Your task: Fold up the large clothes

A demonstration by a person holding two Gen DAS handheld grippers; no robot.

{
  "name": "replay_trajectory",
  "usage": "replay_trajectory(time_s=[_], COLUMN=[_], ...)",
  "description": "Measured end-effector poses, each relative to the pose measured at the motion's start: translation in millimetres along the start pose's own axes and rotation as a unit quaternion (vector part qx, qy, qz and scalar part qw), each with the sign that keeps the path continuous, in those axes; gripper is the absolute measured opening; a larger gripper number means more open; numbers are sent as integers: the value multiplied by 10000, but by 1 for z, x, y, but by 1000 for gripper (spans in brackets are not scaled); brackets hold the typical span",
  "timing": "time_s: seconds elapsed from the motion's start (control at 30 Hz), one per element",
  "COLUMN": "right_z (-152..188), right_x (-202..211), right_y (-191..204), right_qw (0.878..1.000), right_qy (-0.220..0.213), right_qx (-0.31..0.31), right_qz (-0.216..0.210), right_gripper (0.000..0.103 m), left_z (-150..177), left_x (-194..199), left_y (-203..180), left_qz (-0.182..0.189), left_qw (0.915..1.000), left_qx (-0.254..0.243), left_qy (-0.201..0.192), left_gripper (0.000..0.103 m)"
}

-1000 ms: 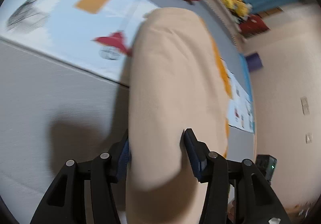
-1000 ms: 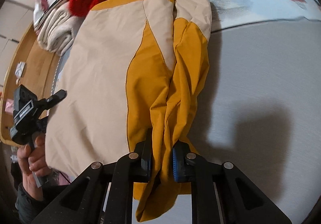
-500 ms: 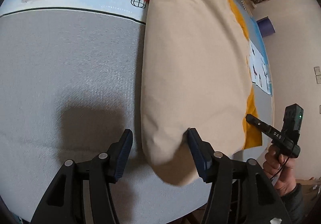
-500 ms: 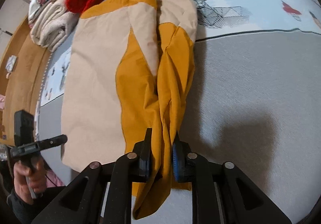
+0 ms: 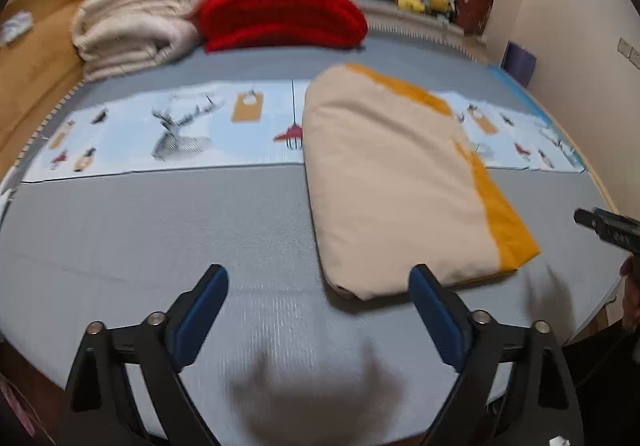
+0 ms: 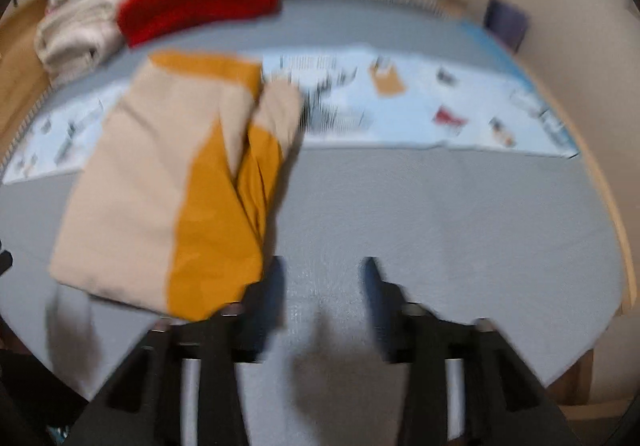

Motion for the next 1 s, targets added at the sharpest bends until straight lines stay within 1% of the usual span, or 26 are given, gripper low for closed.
replay_trajectory(time_s=[0.03, 0.07, 0.1, 0.13, 0.23, 0.3, 0.37, 0.43, 0.5, 0.57, 0.63, 0.73, 0.87, 1.0], right_z=[6, 14, 26, 34, 59, 74, 86, 94, 105, 113, 118, 119, 117, 116], right_x=[13, 26, 41, 48, 73, 95, 108, 122, 135, 142, 145, 142, 139, 135], right_y=[3, 4, 5, 8, 22, 35, 45, 55, 62, 67, 73, 82, 89, 93], right_qw=[9999, 9996, 9990, 9987, 9988, 9980, 9966, 9956, 9954, 9957, 9960, 9961, 9957, 9955], right_qy=[-134, -278, -427, -470, -441, -628, -776, -871, -926, -916, -889, -864, -899, -912], right_qx=[-54, -99, -140, -161, -151, 99, 257, 301, 212, 116, 81, 174, 232, 241], right_qz=[16, -9, -44, -55, -153, 45, 129, 141, 146, 81, -5, -39, -50, -61], right_gripper=[83, 84, 84, 84, 84, 84, 85, 85, 86, 88, 88, 89, 89, 89], left_z=[6, 10, 11, 17, 31, 39, 48, 59, 70, 80, 81, 79, 76, 78], left_x=[11, 20, 21, 29, 49, 63, 76, 88, 93, 93, 92, 84, 69, 64], left_y=[-4, -8, -17, -23, -32, -36, -38, -42, -47, -58, -68, -81, -86, -89], left_qz=[-34, -44, -53, -68, -233, -277, -318, -321, -267, -112, -34, -73, -53, -17], left_qw=[9999, 9998, 9997, 9995, 9985, 9978, 9969, 9966, 9969, 9984, 9988, 9984, 9990, 9995], left_qx=[-5, 7, 24, 48, 82, 114, 210, 344, 395, 284, 89, -187, -131, -37], left_qy=[-116, -195, -239, -302, -488, -589, -682, -683, -619, -471, -472, -535, -423, -323], left_gripper=[93, 93, 93, 93, 94, 94, 94, 95, 96, 96, 96, 96, 96, 96])
Point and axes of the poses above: each gripper's, at about its wrist camera, not at the fingertips, and x roughly against the way its jaws point, y to its left, z to its underside, the point moved 4 cm from there along -x, roughly the way its jaws point, and after that the axes turned 5 degrees about x, right-handed, at the moved point
